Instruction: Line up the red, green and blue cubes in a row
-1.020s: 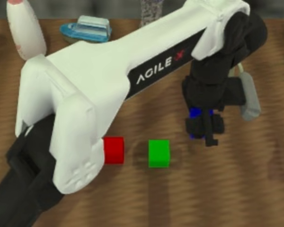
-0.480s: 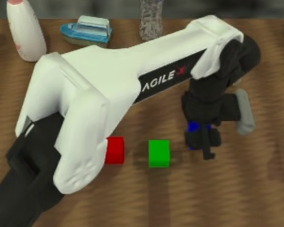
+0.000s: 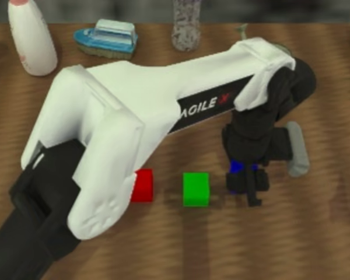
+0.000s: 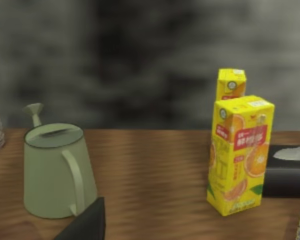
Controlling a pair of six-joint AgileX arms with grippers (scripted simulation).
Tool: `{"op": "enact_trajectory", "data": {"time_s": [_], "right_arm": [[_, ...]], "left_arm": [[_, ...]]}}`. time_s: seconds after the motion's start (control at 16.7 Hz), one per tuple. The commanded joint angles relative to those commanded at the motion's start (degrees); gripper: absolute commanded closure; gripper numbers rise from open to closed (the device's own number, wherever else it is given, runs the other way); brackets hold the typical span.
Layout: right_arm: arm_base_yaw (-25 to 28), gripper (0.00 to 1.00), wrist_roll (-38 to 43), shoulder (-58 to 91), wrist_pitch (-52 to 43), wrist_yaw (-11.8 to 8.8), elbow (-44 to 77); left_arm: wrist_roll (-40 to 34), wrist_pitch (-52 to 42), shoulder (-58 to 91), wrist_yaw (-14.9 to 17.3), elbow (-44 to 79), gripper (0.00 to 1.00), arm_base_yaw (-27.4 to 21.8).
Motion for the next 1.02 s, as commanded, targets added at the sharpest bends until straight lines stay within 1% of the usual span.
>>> {"op": "enact_trajectory", "data": {"time_s": [0.72, 0.78, 1.02], "right_arm": [[0.00, 0.00, 0.00, 0.00, 0.00, 0.00, 0.00], [0.00, 0.00, 0.00, 0.00, 0.00, 0.00, 0.00], [0.00, 0.00, 0.00, 0.00, 0.00, 0.00, 0.00]], "left_arm": [[0.00, 0.00, 0.00, 0.00, 0.00, 0.02, 0.00], [0.00, 0.00, 0.00, 0.00, 0.00, 0.00, 0.00], [0.00, 0.00, 0.00, 0.00, 0.00, 0.00, 0.00]]}}
